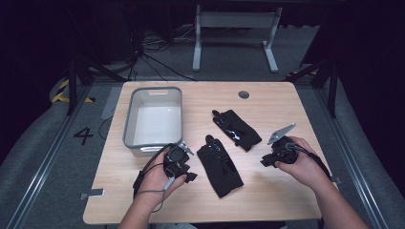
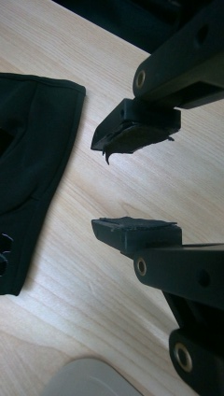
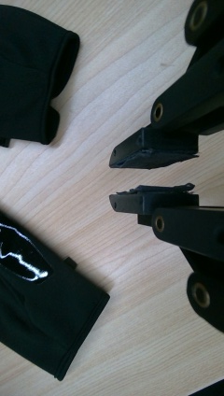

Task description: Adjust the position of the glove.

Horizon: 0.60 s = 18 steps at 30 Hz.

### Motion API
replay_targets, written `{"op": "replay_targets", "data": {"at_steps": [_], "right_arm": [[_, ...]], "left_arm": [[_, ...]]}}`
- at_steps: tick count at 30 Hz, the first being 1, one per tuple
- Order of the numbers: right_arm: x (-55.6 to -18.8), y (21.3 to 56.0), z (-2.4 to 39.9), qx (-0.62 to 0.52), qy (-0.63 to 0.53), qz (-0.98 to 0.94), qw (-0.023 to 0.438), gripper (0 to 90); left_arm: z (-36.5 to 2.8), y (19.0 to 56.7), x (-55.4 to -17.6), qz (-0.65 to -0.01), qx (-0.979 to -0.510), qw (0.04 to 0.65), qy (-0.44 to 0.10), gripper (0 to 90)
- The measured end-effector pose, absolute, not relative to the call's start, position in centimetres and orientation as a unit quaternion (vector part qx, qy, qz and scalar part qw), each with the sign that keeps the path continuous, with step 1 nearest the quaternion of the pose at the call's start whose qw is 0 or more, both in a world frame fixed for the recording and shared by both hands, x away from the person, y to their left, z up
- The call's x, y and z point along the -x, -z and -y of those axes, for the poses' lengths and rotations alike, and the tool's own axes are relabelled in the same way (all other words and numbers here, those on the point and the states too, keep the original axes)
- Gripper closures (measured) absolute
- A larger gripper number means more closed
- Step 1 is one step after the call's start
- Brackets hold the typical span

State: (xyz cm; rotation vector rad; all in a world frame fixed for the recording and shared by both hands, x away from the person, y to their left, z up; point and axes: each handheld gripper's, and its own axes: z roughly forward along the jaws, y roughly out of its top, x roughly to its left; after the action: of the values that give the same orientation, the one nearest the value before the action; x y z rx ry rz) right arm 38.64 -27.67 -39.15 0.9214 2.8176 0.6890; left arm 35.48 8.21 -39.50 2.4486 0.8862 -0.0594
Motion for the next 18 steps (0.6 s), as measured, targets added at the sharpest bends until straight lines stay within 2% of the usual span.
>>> {"op": "replay_targets", "data": {"at_steps": [18], "right_arm": [[-36.3, 38.2, 26.3, -0.295, -0.260, -0.919, 0.031, 77.9]], "left_arm": [[-6.4, 39.5, -36.6, -0.324, -0.904, 0.281, -0.003, 63.5]]}}
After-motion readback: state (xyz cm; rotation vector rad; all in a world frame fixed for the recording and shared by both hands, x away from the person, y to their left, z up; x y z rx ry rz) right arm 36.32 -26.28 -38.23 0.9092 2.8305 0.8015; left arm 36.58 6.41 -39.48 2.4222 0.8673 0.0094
